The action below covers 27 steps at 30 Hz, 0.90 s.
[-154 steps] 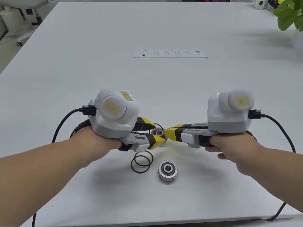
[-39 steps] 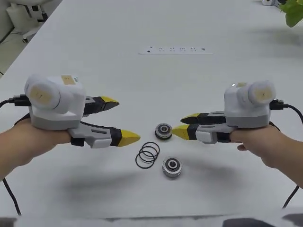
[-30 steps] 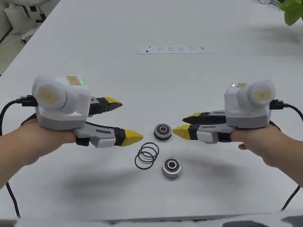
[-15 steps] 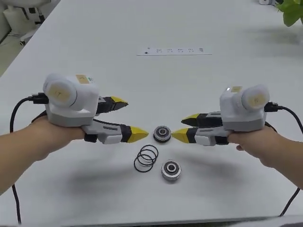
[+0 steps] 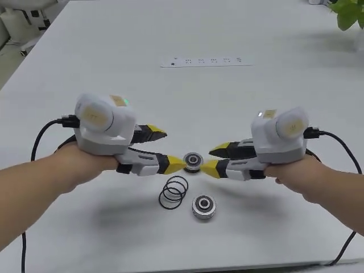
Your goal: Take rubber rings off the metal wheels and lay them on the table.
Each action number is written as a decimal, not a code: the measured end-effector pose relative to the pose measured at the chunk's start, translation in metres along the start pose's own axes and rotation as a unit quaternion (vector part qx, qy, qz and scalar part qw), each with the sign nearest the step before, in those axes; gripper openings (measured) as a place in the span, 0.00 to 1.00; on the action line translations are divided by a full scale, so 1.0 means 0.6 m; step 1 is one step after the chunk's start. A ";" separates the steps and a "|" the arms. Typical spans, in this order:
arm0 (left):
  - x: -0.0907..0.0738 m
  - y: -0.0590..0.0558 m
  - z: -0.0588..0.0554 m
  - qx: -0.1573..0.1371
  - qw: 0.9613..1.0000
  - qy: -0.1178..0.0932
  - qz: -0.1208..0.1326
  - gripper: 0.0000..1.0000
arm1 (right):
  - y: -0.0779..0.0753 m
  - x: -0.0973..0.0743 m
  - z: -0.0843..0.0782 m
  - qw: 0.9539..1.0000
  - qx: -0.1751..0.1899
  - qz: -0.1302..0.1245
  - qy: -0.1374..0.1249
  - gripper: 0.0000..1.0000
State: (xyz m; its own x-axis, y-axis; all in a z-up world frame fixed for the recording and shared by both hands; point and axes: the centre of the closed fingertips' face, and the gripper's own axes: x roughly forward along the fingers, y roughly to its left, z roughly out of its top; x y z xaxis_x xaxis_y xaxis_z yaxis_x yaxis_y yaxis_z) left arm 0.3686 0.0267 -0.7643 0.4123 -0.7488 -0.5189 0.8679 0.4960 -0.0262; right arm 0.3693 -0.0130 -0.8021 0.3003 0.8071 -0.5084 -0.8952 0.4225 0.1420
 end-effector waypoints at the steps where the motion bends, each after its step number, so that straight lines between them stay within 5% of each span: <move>1: 0.004 -0.001 -0.002 0.001 1.000 0.002 -0.001 0.48 | 0.000 0.002 -0.002 1.000 -0.003 0.000 0.002 0.25; 27: 0.062 -0.028 -0.022 0.016 0.999 0.029 -0.028 0.21 | 0.003 0.019 -0.011 1.000 -0.006 0.004 0.003 0.19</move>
State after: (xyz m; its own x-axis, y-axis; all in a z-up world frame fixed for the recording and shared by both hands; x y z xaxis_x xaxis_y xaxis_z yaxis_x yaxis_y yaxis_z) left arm 0.3655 -0.0037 -0.7944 0.3466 -0.7480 -0.5661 0.8979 0.4391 -0.0305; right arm 0.3689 -0.0053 -0.8131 0.2916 0.8074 -0.5130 -0.9011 0.4117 0.1358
